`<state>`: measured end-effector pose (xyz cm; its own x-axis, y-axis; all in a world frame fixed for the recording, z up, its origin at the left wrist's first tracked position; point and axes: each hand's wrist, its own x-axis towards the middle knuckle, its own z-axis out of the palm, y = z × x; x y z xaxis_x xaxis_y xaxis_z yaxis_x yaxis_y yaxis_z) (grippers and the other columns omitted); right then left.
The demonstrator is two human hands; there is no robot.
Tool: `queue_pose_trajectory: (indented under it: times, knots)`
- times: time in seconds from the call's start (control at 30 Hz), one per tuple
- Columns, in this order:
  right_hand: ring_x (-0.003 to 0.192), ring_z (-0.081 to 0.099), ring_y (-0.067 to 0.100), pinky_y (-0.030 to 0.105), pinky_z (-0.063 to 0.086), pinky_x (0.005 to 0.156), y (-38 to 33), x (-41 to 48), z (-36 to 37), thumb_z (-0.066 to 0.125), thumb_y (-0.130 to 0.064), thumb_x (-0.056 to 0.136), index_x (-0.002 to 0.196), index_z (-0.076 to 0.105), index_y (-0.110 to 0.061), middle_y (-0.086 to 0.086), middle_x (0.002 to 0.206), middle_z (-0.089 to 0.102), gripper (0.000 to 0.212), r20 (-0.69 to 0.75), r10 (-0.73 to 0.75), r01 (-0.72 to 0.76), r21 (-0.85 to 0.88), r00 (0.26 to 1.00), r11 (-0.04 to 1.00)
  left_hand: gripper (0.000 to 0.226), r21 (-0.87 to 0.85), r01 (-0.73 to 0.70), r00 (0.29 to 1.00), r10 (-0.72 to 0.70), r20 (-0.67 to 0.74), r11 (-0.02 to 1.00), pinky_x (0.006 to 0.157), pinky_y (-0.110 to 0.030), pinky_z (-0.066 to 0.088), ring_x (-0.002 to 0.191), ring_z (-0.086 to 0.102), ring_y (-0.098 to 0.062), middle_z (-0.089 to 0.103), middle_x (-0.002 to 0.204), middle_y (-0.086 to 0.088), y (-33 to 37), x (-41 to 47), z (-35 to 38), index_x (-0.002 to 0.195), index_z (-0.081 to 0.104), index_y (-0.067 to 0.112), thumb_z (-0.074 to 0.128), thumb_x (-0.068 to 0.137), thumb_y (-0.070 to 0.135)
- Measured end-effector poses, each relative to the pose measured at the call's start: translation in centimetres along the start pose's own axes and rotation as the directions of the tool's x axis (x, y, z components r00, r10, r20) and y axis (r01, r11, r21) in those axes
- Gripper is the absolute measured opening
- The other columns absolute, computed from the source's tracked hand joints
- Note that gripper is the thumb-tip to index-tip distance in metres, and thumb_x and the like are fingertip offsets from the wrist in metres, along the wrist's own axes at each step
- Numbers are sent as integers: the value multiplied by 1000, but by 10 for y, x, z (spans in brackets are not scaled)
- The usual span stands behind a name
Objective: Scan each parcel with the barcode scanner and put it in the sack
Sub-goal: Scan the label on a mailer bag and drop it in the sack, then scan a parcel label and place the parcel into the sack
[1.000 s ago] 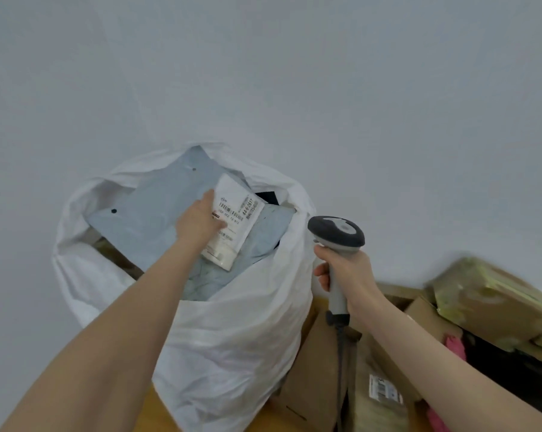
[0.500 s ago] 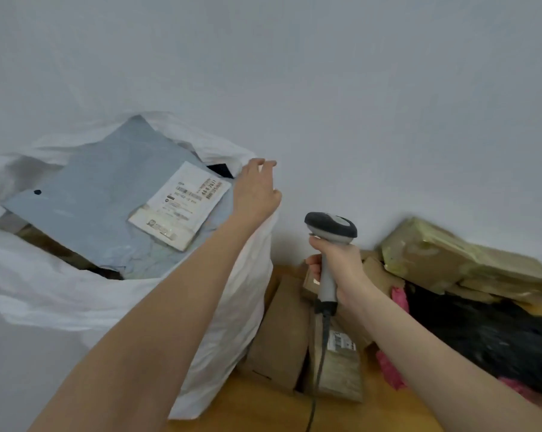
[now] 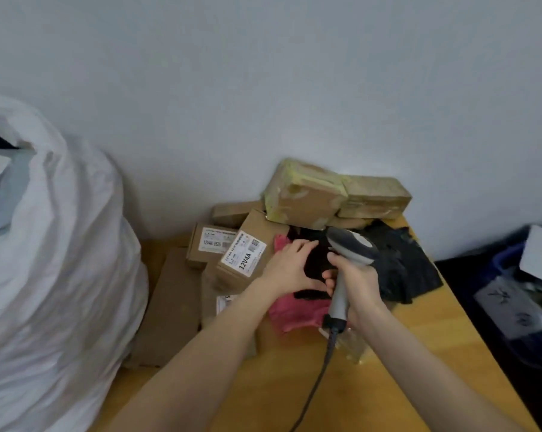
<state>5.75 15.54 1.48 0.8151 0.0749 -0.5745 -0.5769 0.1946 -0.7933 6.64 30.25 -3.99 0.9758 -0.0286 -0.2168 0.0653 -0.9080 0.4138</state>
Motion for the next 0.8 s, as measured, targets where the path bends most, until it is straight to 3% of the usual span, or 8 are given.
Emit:
queue_pose_trajectory:
  times: [0.1,0.17,0.27,0.4,0.57,0.63,0.7,0.8]
  knots:
    - [41,50,18,26,44,43,-11,11,-29,70,-11,86,78,66,0,10,53,58,14,-48,-23,25,31,999,999,83,109,-149,986,139,97,983,119,-43,17,147,14,-24,14,160,-7,47,25,40,154,12,20,58,87,39]
    - [41,49,17,26,43,43,-19,18,-49,71,-10,84,76,65,-2,8,51,57,13,-86,-28,33,56,996,998,82,241,-160,975,116,188,957,121,-44,8,149,3,-24,4,162,-6,70,38,61,155,3,21,53,92,38]
    - [37,50,14,22,44,39,-29,26,-76,71,-10,84,73,63,-3,7,49,58,15,-120,-22,32,81,993,996,75,289,-131,987,97,128,948,114,-44,27,143,24,-29,24,157,-7,86,51,67,152,20,27,57,90,44]
    - [38,52,13,23,45,40,-36,27,-96,69,-10,86,81,64,-1,7,51,61,12,-116,-31,44,111,993,993,40,95,-4,999,7,-38,995,87,-39,51,113,59,-30,63,126,-5,85,63,38,132,57,29,55,92,25]
    - [37,52,12,21,45,40,-49,19,-92,70,-10,86,78,64,-2,9,54,62,13,-90,-80,91,132,993,987,25,-298,186,895,-286,-341,936,78,-40,48,100,63,-35,70,105,-17,63,64,-42,106,68,8,55,96,27]
    - [40,53,14,22,46,42,-54,15,-84,72,-10,85,80,65,-1,13,60,62,12,-78,-104,114,146,992,983,26,-532,156,841,-394,-371,833,85,-44,50,102,64,-35,69,105,-20,50,56,-81,104,66,2,55,97,24]
    - [44,56,15,24,47,44,-57,10,-72,74,-9,84,80,65,-3,13,65,65,11,-61,-142,150,155,988,976,19,-778,78,796,-509,-327,623,90,-47,52,101,65,-32,69,106,-17,36,41,-115,102,65,4,56,97,20]
    - [50,64,15,25,53,48,-54,1,-48,77,-7,81,82,66,-7,6,62,68,11,-1,-160,157,193,987,968,16,-963,-26,792,-583,-182,267,70,-37,58,83,70,-21,72,96,-6,18,6,-150,107,62,8,60,95,18]
